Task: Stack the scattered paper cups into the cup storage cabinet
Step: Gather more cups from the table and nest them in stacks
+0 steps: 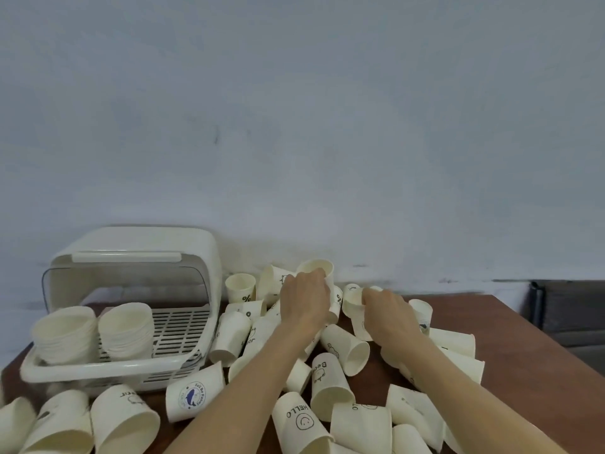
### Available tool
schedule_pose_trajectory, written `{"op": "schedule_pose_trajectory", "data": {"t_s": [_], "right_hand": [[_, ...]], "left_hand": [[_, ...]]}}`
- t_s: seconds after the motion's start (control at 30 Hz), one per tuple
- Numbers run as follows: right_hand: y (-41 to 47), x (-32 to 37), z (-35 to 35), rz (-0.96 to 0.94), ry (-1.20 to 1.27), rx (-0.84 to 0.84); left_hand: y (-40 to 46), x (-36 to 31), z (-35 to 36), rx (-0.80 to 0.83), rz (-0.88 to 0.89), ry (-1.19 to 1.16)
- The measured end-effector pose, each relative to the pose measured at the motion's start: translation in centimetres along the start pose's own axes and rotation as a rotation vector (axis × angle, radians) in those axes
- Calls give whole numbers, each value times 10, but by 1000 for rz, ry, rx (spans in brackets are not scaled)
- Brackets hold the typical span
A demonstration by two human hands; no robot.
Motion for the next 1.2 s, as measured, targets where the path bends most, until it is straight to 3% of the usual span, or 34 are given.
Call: {"op": "schedule_pose_trajectory", "data": {"t_s": [0.33, 0.6, 1.2], "right_hand": [[-42, 55, -50, -52, 87, -29], [-70, 107, -76, -122, 235, -70], [-94, 173, -53, -177, 386, -27]], "left_hand": [[-51, 23, -91, -76, 61, 41], [-85, 62, -140, -116, 1, -16], [-133, 152, -179, -139, -117, 59]]}}
Point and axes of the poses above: each hand's wrist, its own y-axis towards the middle knuckle, its own z-axis out of the palm, x = y × z, the point moved 10 cm from there along y, towards the middle knuckle, and after that the axes turned 8 degrees about y, right-handed, at the moved point
